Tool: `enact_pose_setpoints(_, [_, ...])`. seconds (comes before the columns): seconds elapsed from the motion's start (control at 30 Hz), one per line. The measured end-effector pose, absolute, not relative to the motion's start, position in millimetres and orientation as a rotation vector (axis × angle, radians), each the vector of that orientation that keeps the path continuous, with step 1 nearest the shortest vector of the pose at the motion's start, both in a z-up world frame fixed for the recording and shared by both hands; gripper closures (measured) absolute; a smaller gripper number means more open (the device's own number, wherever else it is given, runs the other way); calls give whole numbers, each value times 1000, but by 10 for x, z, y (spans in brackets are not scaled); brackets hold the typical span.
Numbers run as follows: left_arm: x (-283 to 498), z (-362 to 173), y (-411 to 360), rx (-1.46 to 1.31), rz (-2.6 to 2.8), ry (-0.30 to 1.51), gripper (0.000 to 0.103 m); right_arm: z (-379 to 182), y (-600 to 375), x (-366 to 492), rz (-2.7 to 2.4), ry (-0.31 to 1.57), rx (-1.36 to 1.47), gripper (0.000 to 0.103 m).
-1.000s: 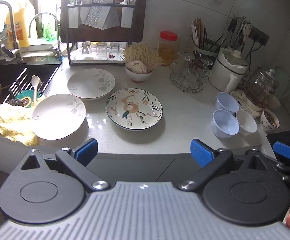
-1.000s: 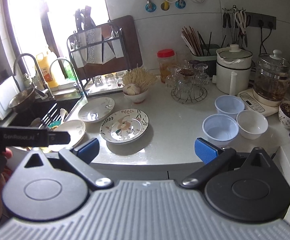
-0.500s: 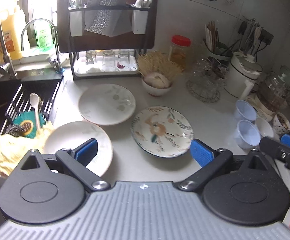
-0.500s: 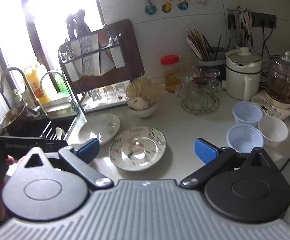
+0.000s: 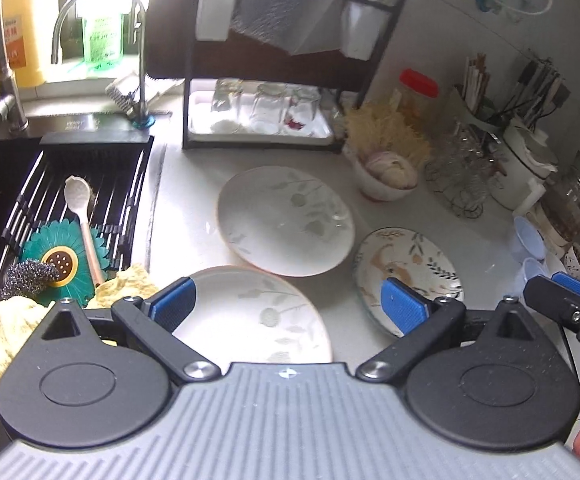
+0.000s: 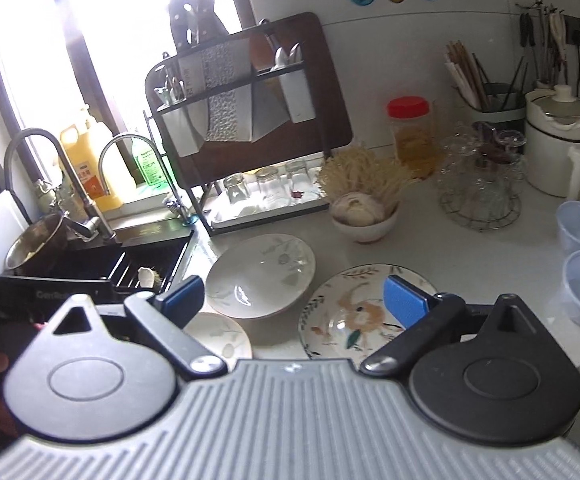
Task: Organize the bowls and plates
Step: 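Move both grippers toward the white leaf-pattern plate beside the sink, then close both grippers on the plate rim and lift it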
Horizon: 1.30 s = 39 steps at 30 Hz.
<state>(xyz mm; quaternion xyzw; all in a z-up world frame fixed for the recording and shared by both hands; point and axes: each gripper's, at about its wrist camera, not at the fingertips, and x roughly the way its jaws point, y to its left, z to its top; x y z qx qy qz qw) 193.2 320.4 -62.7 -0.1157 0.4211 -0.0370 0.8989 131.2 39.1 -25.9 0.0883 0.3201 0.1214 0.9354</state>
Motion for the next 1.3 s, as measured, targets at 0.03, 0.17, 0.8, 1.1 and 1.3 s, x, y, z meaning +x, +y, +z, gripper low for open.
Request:
enact_pose_setpoints(0.03, [1984, -686, 3308, -242, -77, 882, 2, -299, 466, 1356, 251, 671, 177, 11])
enact_pose_setpoints(0.17, [2116, -959, 3686, -247, -86, 934, 3, -507, 720, 1502, 283, 753, 185, 23])
enact_pose_setpoints(0.8, [2449, -2017, 4171, -283, -192, 1118, 41, -1548, 1236, 1929, 279, 1065, 247, 49])
enact_pose_setpoints(1.1, [2521, -2109, 4194, -249, -237, 1139, 71, -1775, 1229, 1917, 190, 1118, 274, 78])
enact_pose_setpoints(1.3, [2522, -2112, 4218, -236, -242, 1141, 79, -1778, 1279, 1940, 195, 1114, 288, 90])
